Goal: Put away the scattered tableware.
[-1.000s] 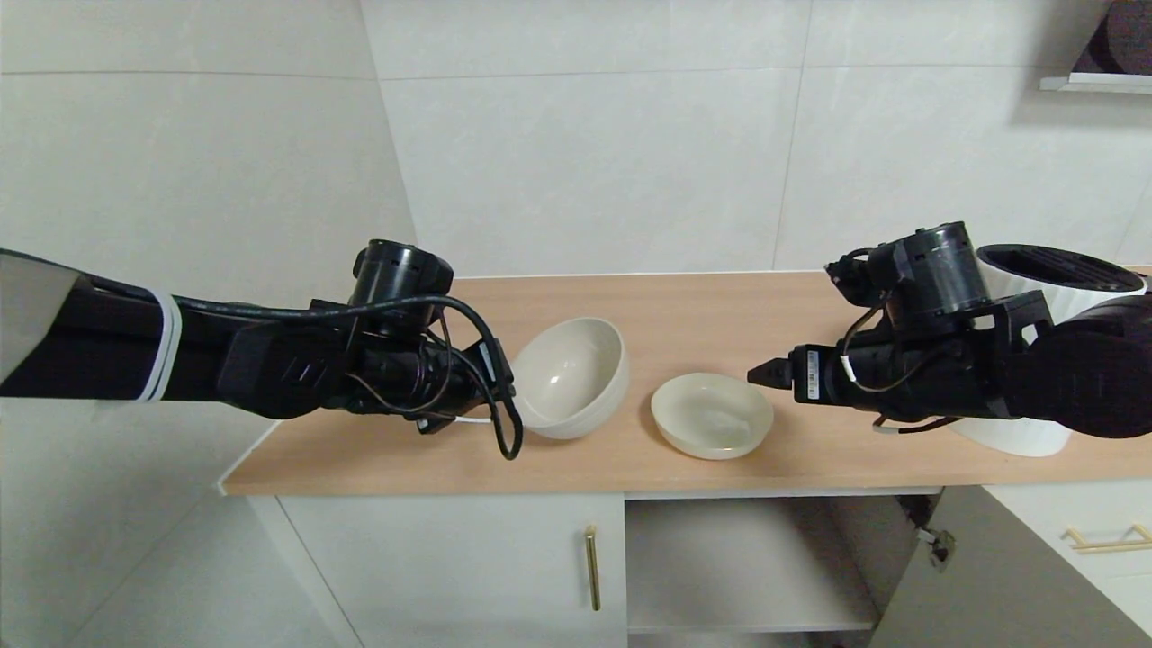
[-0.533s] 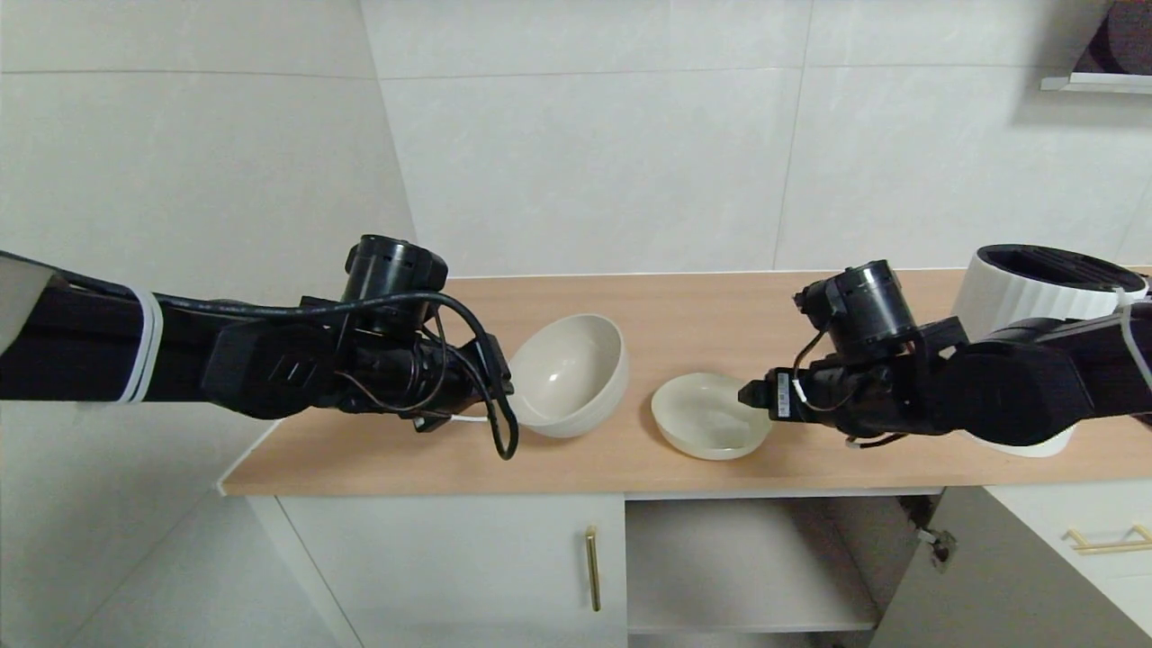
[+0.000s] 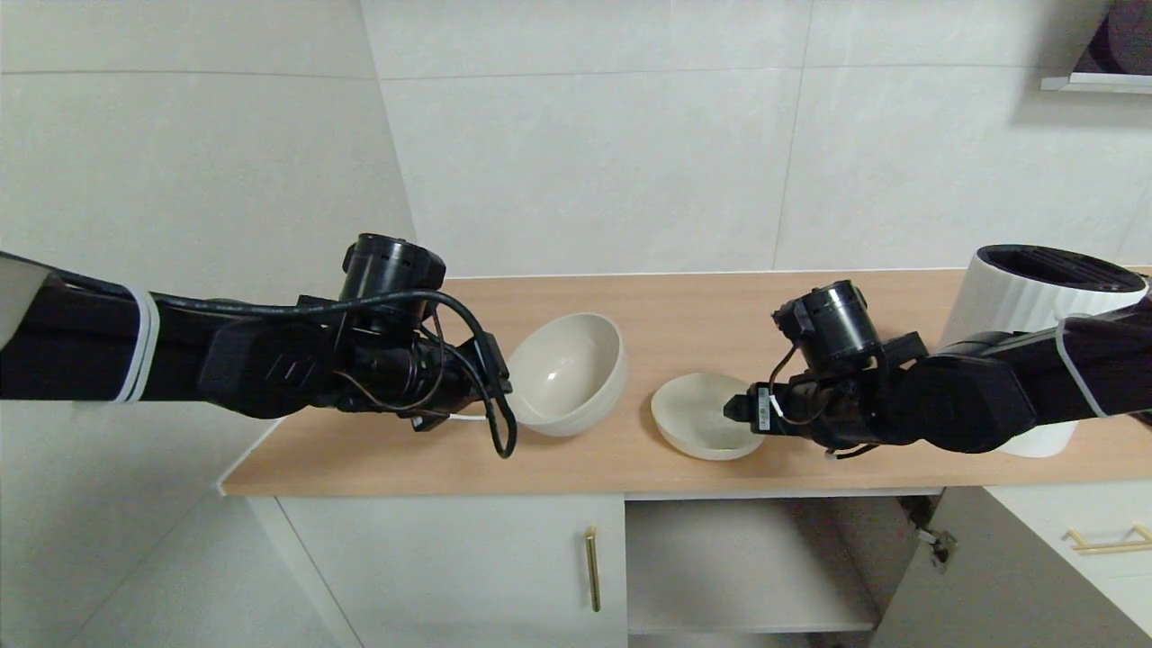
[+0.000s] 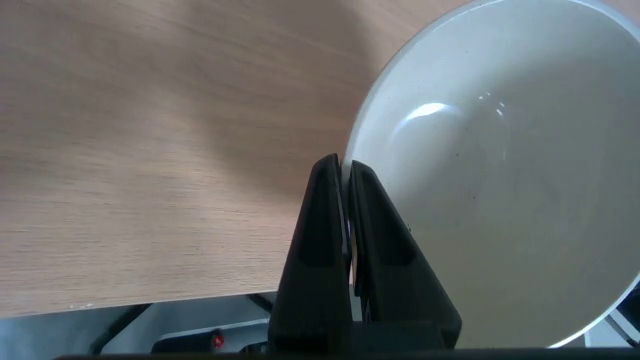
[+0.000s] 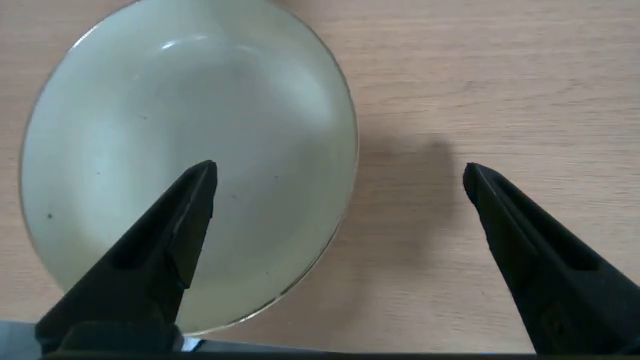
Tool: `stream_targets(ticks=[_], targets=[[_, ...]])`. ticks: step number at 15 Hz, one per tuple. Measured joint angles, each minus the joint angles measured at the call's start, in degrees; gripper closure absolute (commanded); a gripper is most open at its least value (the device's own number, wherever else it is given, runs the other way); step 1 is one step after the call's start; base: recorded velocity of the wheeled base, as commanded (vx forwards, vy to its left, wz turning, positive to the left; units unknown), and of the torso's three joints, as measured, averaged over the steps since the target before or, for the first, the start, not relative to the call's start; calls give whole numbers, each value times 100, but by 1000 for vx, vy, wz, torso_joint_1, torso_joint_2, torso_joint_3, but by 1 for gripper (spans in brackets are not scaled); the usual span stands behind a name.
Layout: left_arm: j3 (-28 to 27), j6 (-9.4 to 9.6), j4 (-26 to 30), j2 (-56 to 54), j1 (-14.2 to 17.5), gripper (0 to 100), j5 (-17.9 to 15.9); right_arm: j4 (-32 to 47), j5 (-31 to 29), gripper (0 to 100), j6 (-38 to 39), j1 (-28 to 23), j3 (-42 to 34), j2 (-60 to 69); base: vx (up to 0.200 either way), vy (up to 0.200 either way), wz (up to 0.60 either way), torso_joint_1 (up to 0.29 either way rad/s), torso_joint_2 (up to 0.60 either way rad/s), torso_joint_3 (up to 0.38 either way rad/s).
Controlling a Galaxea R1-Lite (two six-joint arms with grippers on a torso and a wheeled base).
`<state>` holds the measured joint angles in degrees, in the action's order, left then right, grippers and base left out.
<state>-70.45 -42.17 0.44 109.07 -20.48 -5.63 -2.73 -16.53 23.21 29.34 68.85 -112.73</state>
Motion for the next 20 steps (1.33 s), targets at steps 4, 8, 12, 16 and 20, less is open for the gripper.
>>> stream_targets(ticks=[4,8,12,16,20], targets=[[5,0,10,-6,0,100,5,2,20,100,99,0,30,-100,0,0,0,0,0,0],[6,2,11,-13,0,100,6,2,37,100,148,-7,74,-105,0,0,0,0,0,0],[96,16,10,-199,0,100,0,39,96,100,167,-11,49,93,0,0,0,0,0,0],[695,311,0,-931,0,100,-35,445,655,100,145,-18,-188,925,0,0,0,0,0,0],[1618,583,-12,-1952,-11,100,-323,1206,1402,100,108,-35,-631,2111,0,0,0,0,0,0]])
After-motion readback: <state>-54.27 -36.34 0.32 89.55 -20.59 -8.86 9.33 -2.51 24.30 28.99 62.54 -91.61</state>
